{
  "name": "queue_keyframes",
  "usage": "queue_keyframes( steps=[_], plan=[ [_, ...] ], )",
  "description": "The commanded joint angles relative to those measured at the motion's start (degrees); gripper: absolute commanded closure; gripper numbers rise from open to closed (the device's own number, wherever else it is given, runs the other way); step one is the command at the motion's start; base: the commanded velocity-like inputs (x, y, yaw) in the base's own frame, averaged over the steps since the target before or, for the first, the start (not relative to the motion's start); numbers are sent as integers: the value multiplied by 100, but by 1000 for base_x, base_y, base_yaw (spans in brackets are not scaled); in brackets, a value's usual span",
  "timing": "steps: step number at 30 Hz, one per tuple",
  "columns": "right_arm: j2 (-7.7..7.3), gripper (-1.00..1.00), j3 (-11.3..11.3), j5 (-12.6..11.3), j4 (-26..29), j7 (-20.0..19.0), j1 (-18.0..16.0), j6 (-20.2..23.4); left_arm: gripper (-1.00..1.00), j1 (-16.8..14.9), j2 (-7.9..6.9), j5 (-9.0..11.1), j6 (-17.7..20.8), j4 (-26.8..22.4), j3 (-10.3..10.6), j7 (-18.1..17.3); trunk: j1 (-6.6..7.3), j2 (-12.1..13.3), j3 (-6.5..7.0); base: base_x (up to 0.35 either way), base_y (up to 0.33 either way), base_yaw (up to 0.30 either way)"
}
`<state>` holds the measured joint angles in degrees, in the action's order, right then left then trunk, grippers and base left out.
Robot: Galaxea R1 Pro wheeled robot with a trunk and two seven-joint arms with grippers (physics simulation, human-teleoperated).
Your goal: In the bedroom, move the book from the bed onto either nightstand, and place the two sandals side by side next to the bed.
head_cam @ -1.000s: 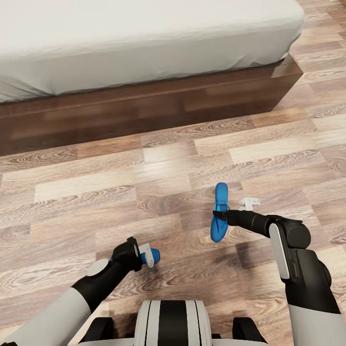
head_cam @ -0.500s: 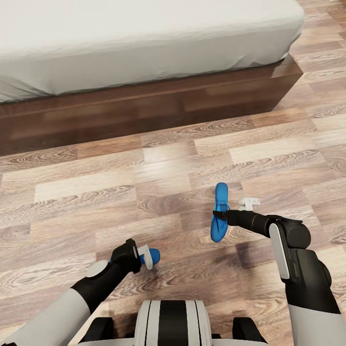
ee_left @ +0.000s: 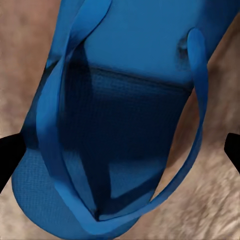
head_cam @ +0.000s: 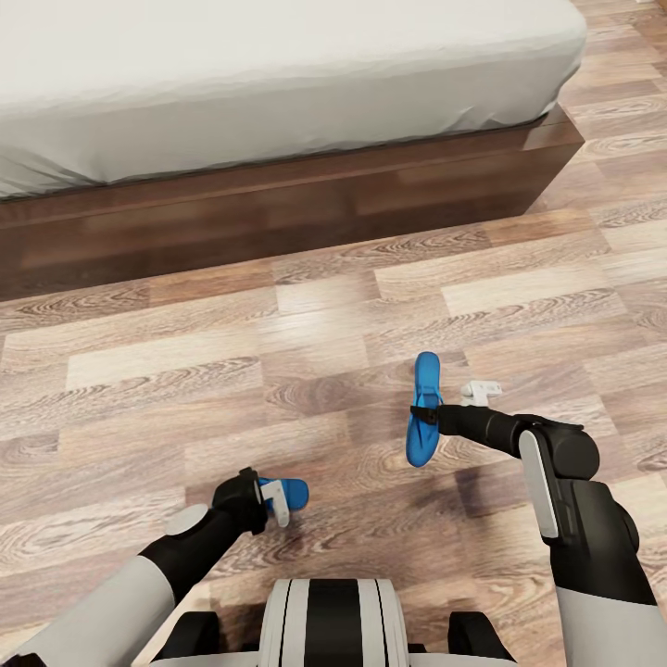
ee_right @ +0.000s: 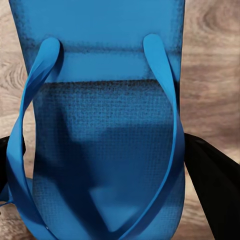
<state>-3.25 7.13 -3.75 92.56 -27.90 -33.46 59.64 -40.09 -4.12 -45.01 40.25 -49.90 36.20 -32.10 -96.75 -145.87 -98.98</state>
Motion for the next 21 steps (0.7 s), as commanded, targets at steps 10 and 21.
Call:
queue_keyframes(
  steps=[10,21],
  plan=[
    [0,100,14,-39,8,5,-3,36,100,-25,21,-10,-67,183,13,18,-1,-1,-4,0,0,0],
    [-1,100,24,-39,8,4,-3,36,100,-38,25,9,-69,199,1,23,-1,-1,-4,0,0,0]
  ],
)
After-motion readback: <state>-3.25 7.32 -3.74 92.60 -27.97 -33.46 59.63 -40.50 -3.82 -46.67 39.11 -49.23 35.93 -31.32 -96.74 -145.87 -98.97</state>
